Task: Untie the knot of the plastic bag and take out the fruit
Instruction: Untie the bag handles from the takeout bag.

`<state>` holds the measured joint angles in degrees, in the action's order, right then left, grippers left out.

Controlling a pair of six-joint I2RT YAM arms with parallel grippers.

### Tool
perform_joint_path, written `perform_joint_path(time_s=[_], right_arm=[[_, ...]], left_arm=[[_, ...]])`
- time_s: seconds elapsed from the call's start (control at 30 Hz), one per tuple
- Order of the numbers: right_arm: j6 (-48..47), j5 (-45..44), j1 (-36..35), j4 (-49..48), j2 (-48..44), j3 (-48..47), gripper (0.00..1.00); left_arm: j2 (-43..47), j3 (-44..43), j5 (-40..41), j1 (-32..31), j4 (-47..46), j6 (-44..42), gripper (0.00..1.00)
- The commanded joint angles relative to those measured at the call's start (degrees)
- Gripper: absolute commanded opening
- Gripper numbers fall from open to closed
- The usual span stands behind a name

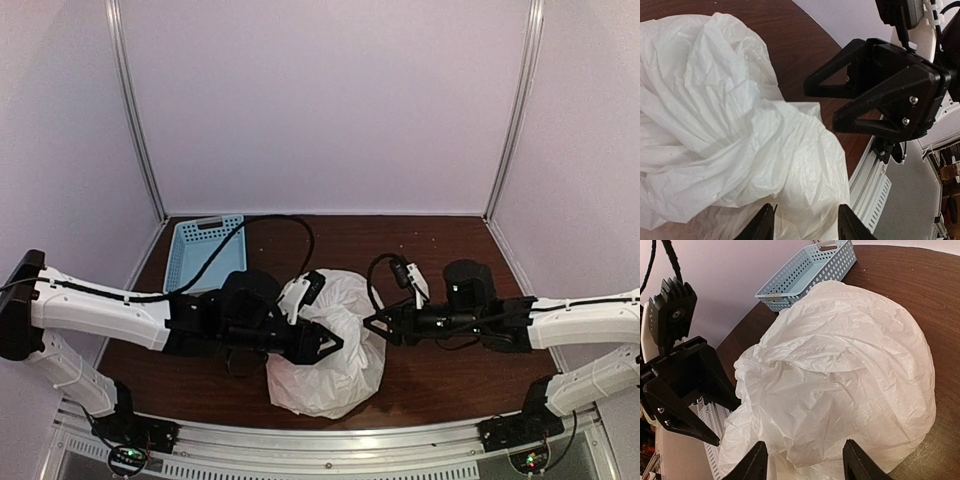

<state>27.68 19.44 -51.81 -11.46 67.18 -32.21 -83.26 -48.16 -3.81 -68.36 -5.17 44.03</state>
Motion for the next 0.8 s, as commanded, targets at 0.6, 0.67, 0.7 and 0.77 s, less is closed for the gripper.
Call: perform_joint_path(time_s=[0.6, 0.67, 0.7, 0.77], right_arm=[[0.41, 0.27, -1.27, -4.17, 4.06, -0.73, 0.27], [0.57, 0.2, -1.27, -4.33, 4.1, -0.6, 0.2], [0.6, 0.11, -1.27, -4.41, 4.11, -0.47, 0.17], [0.9, -0.03, -1.3, -4.82, 3.97, -0.26, 0.09]], left_arm=[[-1.46, -1.67, -0.23, -0.15, -2.69, -0.14, 0.13], [-1.44, -1.6, 0.19, -0.2, -2.27, 0.05, 0.08], [-1.37, -1.61, 0.47, -0.18, -1.99, 0.24, 0.06], [-1.23, -1.38, 0.97, -0.16, -1.9, 0.59, 0.01]])
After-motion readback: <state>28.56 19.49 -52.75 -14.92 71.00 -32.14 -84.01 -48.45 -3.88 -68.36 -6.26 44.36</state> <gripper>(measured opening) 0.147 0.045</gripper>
